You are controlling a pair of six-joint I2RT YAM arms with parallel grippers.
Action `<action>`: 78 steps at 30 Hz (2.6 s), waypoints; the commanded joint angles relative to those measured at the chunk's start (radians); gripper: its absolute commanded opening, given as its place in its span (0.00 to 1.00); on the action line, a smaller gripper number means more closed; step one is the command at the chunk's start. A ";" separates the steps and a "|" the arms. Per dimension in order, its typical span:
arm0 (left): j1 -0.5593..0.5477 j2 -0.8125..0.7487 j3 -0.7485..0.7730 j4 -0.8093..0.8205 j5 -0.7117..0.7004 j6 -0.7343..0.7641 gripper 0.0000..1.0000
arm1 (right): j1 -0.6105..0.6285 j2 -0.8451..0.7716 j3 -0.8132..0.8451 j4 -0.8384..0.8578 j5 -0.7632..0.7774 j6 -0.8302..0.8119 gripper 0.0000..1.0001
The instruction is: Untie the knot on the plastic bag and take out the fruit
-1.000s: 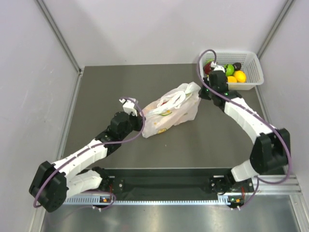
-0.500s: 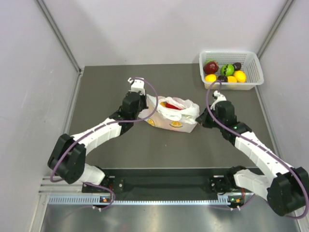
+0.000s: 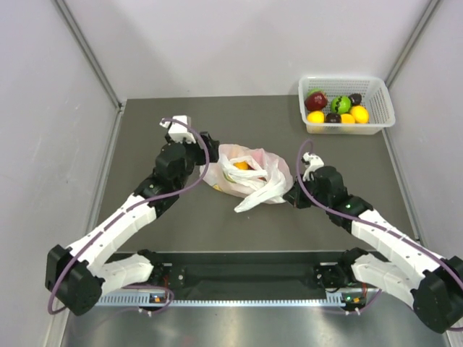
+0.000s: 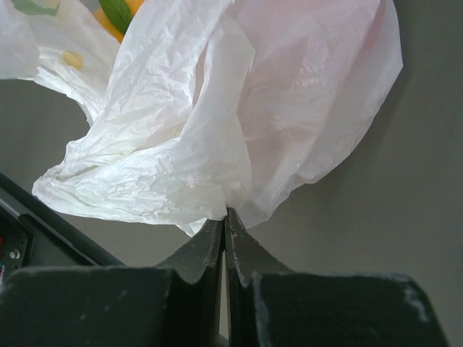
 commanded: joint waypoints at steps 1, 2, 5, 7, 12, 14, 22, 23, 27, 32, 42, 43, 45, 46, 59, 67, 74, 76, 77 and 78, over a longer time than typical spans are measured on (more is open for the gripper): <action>0.001 0.030 0.080 -0.093 0.144 0.021 0.84 | 0.030 -0.016 0.000 0.044 0.002 -0.059 0.00; 0.001 0.085 0.116 -0.141 0.187 0.044 0.85 | 0.033 -0.014 0.002 0.042 0.016 -0.072 0.00; 0.001 0.236 0.292 -0.258 0.316 0.151 0.90 | 0.047 -0.002 0.010 0.025 0.033 -0.103 0.02; 0.001 0.313 0.434 -0.315 0.443 0.222 0.94 | 0.054 0.001 0.016 0.016 0.040 -0.112 0.06; -0.001 0.564 0.728 -0.603 0.618 0.369 0.99 | 0.065 -0.009 0.020 0.007 0.071 -0.111 0.08; -0.003 0.617 0.767 -0.662 0.702 0.421 0.99 | 0.065 -0.013 0.022 -0.001 0.085 -0.112 0.08; -0.038 0.639 0.704 -0.746 0.698 0.550 0.99 | 0.065 -0.005 0.036 0.010 0.105 -0.109 0.08; -0.045 0.645 0.699 -0.743 0.698 0.553 0.99 | 0.065 0.003 0.039 0.008 0.105 -0.109 0.08; -0.064 0.679 0.669 -0.694 0.542 0.561 0.99 | 0.065 0.010 0.053 0.008 0.096 -0.112 0.08; -0.069 0.696 0.601 -0.579 0.401 0.549 0.98 | 0.067 -0.005 0.059 0.004 0.089 -0.116 0.08; -0.065 0.621 0.523 -0.389 0.144 0.495 0.00 | 0.065 -0.008 0.072 -0.001 0.106 -0.099 0.06; -0.067 0.607 0.512 -0.369 0.114 0.478 0.00 | 0.065 -0.005 0.077 -0.001 0.112 -0.097 0.06; -0.067 0.563 0.503 -0.305 0.085 0.469 0.00 | 0.065 0.020 0.089 -0.009 0.131 -0.088 0.06; -0.067 0.546 0.495 -0.286 0.051 0.460 0.00 | 0.065 0.030 0.102 -0.015 0.155 -0.083 0.06; -0.067 0.311 0.431 -0.015 -0.054 0.421 0.00 | 0.036 0.205 0.267 -0.056 0.338 -0.043 0.83; -0.067 0.171 0.299 -0.005 0.139 0.245 0.00 | 0.034 0.121 0.364 -0.171 0.349 -0.096 1.00; -0.069 0.104 0.035 0.022 0.279 0.046 0.00 | 0.057 0.112 0.421 -0.205 0.246 -0.163 1.00; -0.069 0.099 -0.005 -0.008 0.311 0.026 0.00 | 0.091 0.135 0.439 -0.211 0.238 -0.180 1.00; -0.069 0.095 -0.011 -0.027 0.316 0.018 0.00 | 0.103 0.144 0.445 -0.217 0.240 -0.189 1.00; -0.069 0.093 -0.026 -0.036 0.349 0.009 0.00 | 0.119 0.153 0.454 -0.216 0.247 -0.192 0.99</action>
